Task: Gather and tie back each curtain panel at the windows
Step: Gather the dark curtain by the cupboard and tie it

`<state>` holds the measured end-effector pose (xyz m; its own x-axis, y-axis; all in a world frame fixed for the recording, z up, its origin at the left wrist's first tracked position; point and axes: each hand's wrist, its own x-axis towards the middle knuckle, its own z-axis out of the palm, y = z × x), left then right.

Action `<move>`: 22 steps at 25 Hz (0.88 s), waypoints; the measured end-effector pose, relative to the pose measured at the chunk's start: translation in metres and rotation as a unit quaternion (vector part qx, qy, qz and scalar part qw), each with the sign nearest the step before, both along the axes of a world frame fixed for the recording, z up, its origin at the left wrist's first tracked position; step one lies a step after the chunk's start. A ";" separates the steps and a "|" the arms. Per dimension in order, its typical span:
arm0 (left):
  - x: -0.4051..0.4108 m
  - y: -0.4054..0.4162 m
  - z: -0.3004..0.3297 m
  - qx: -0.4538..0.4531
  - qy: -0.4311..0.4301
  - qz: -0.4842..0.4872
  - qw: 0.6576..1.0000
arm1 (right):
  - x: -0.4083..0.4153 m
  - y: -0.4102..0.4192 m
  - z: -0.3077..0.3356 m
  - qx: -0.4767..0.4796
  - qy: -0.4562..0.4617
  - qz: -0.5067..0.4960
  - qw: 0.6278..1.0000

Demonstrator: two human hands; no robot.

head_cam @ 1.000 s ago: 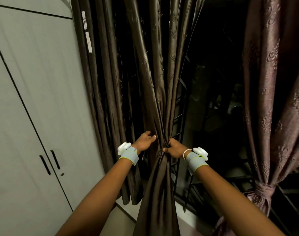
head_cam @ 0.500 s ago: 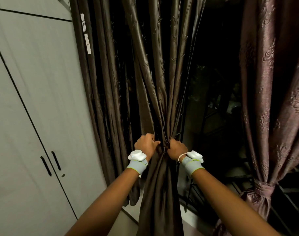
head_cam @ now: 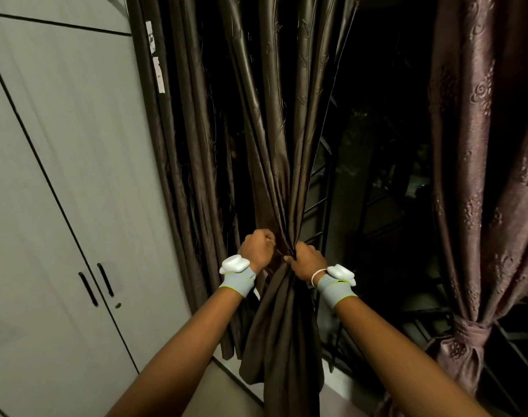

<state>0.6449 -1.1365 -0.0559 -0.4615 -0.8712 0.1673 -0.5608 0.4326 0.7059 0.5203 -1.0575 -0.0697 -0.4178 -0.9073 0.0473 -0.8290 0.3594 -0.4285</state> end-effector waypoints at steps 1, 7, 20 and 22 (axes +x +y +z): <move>-0.002 -0.009 -0.002 0.017 0.023 0.023 0.999 | -0.002 0.001 0.000 0.000 -0.012 0.003 1.000; -0.003 -0.029 -0.010 0.093 0.088 0.001 0.992 | -0.013 0.007 -0.002 -0.009 -0.054 -0.005 0.998; -0.012 -0.005 -0.004 -0.015 0.009 -0.011 1.000 | -0.002 -0.002 0.005 -0.006 -0.083 0.022 0.996; -0.013 -0.006 0.000 0.025 -0.006 -0.058 0.998 | -0.005 -0.005 0.001 -0.013 -0.064 -0.016 0.998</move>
<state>0.6315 -1.1427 -0.0562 -0.5617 -0.8188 0.1190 -0.5167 0.4594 0.7224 0.5149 -1.0621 -0.0687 -0.4514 -0.8922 0.0154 -0.7548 0.3725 -0.5399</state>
